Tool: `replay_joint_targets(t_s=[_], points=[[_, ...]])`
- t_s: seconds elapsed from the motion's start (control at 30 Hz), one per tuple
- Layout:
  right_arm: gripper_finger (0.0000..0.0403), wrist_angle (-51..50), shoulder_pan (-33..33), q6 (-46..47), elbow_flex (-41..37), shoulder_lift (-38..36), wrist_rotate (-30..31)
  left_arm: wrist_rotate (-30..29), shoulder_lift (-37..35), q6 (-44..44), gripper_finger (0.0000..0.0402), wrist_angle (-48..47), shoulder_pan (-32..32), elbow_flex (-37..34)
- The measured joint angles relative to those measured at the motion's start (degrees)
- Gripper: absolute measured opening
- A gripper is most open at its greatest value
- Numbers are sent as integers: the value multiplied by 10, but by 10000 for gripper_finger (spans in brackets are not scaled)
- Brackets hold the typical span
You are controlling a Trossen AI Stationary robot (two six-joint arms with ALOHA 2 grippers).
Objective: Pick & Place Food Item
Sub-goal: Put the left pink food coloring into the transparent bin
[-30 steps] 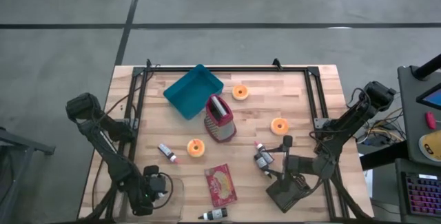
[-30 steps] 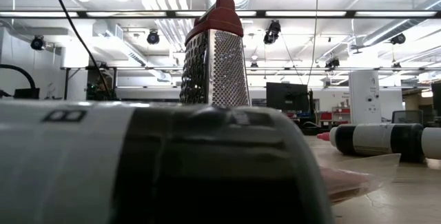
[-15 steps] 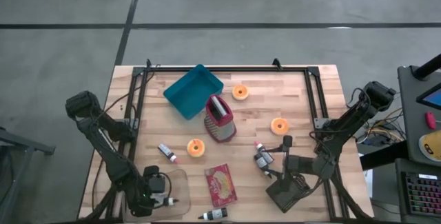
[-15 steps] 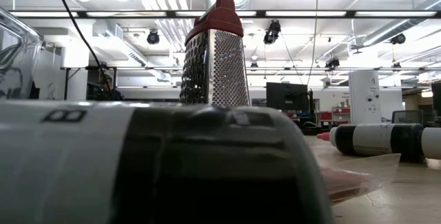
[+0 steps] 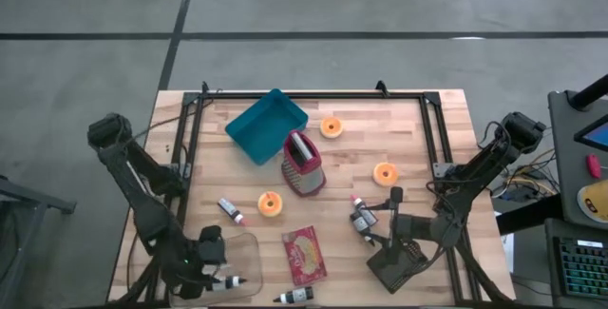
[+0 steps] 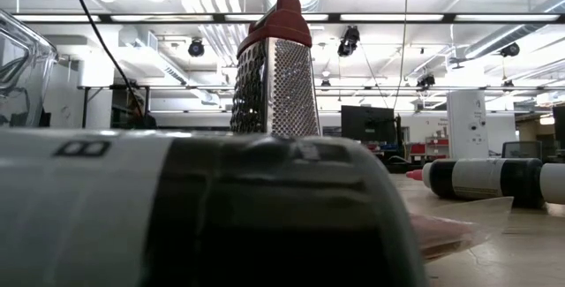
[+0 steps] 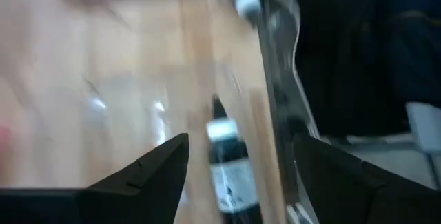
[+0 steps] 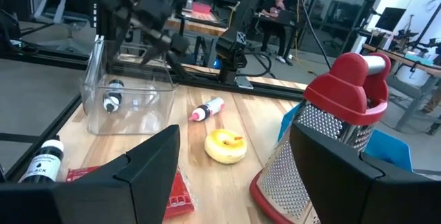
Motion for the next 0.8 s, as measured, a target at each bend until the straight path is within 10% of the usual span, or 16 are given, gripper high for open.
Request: replay_joint_targets(t_s=[0.37, 0.8], points=[[269, -4, 0, 0, 0, 0, 0, -168, -52, 72, 268, -308, 34, 33], [269, -49, 0, 25, 0, 0, 0, -32, -48, 218, 270, -320, 199, -23]])
